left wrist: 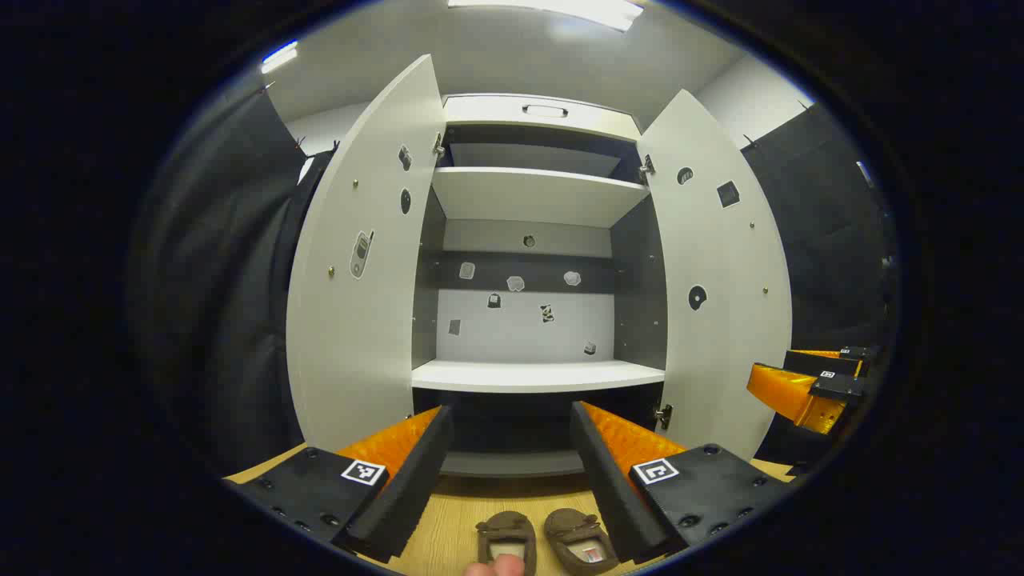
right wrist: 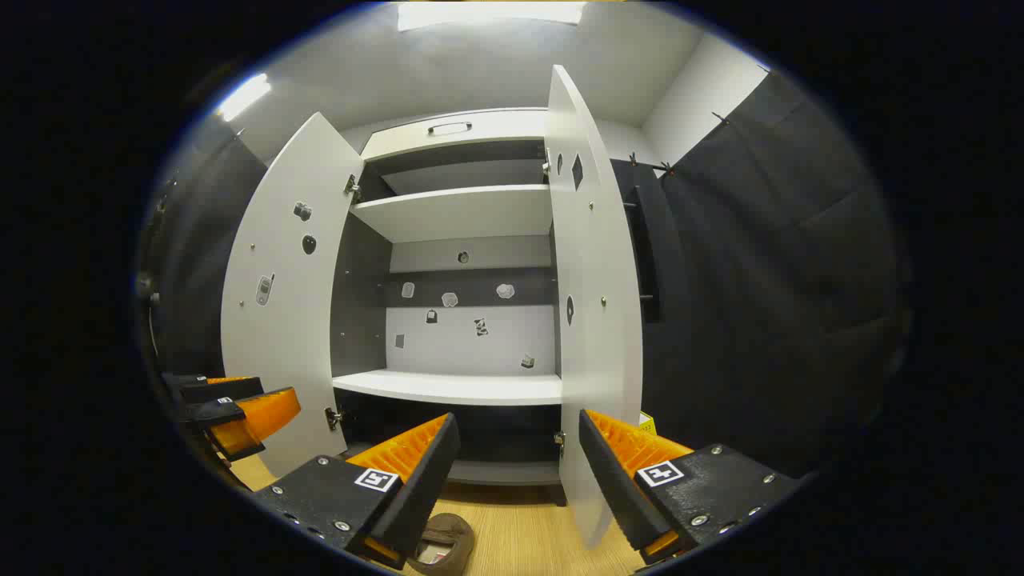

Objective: Grab one shoe with the right hand and put it into the shoe cabinet, grab the other shoe with the left hand and put it into the shoe cabinet; then close the right door with the right hand and the left door with the left hand.

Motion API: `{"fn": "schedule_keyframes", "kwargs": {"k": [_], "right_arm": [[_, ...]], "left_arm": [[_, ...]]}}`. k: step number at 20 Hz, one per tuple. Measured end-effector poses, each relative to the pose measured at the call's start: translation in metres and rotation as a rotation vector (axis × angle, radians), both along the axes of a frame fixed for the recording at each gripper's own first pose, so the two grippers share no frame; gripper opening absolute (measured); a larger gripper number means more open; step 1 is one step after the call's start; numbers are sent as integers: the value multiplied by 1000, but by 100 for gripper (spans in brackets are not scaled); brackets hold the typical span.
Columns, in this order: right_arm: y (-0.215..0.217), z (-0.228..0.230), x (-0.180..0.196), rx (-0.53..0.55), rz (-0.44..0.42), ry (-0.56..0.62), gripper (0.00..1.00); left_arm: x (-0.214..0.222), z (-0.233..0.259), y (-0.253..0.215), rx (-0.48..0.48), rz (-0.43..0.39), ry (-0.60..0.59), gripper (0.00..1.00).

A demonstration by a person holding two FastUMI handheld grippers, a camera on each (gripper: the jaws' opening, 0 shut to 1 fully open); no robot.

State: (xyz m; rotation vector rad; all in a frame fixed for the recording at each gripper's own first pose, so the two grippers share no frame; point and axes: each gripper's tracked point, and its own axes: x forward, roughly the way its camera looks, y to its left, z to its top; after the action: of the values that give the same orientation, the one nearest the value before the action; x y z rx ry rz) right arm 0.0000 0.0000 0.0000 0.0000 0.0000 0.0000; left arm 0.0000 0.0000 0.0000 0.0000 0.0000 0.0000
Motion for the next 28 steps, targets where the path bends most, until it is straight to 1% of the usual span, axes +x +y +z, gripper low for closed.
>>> {"fn": "schedule_keyframes", "kwargs": {"k": [1, 2, 3, 7, 11, 13, 24, 28], "right_arm": [[0, 0, 1, 2, -2, 0, 93], [1, -1, 2, 4, -2, -1, 93], [2, -1, 2, 7, -4, -2, 93], [4, -3, 4, 14, -3, 3, 93], [9, -7, 9, -1, -4, 4, 93], [12, -8, 10, 11, -1, 13, 93], [10, -9, 9, 15, -14, 20, 93], [12, -6, 10, -1, -8, 9, 93]], "left_arm": [[1, 0, -2, 5, -9, 6, 96], [1, -2, -1, 12, -11, 8, 94], [1, 0, 0, 15, -10, 5, 96], [0, 2, 4, 9, 1, -3, 96], [-1, 5, 11, 23, 13, -14, 96], [-3, 9, 15, 25, 24, -25, 96], [-4, 14, 23, 30, 40, -38, 96], [-5, 18, 24, 37, 41, -49, 96]]}}
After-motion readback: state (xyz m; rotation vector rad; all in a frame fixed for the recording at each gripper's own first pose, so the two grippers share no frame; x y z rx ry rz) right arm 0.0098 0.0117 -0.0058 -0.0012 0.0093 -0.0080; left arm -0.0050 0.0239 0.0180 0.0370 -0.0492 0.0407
